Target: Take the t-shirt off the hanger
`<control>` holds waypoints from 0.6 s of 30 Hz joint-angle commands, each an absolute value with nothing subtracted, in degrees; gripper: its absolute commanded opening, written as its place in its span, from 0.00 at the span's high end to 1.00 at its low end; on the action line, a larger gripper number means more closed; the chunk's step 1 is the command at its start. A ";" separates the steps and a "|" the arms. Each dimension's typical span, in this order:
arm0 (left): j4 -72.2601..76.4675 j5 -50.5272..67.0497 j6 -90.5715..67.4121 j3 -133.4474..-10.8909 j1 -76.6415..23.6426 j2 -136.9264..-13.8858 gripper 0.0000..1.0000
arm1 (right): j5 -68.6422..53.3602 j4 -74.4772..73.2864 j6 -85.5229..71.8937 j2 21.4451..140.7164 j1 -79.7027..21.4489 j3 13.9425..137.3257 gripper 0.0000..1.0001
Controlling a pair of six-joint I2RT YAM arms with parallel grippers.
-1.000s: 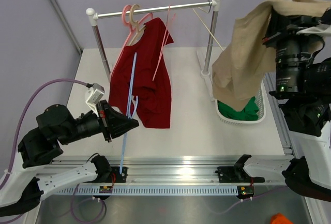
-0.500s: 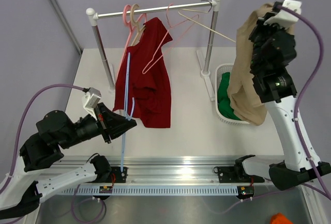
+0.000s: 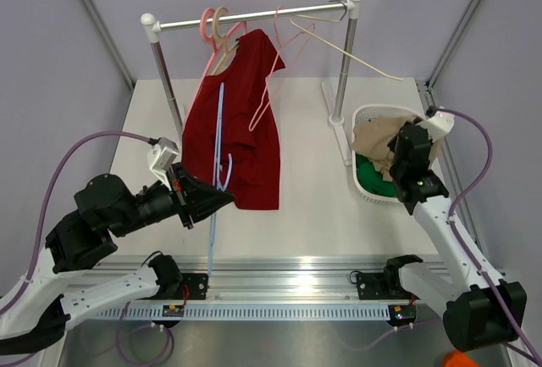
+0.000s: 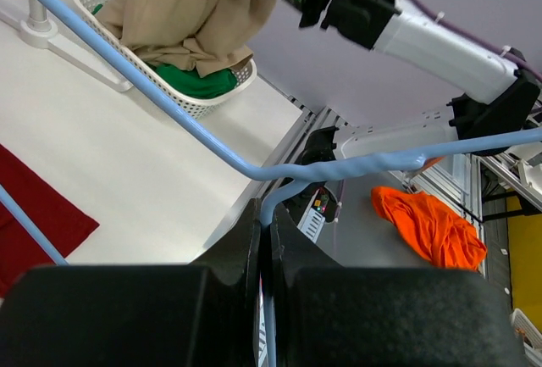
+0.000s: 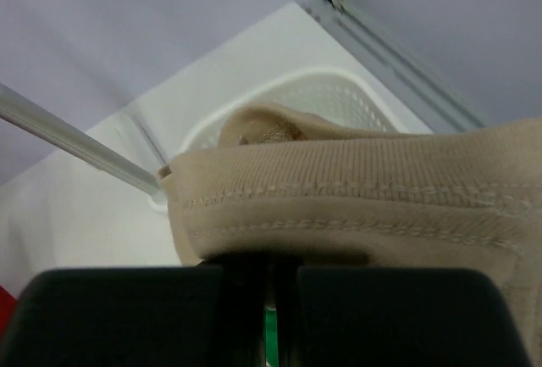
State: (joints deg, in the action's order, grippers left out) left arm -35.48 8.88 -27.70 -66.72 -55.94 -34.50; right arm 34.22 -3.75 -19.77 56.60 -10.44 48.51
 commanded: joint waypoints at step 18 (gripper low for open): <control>-21.02 2.55 -34.45 -68.65 -55.99 -40.69 1.00 | 10.60 -22.57 -25.93 44.56 -10.28 54.13 0.00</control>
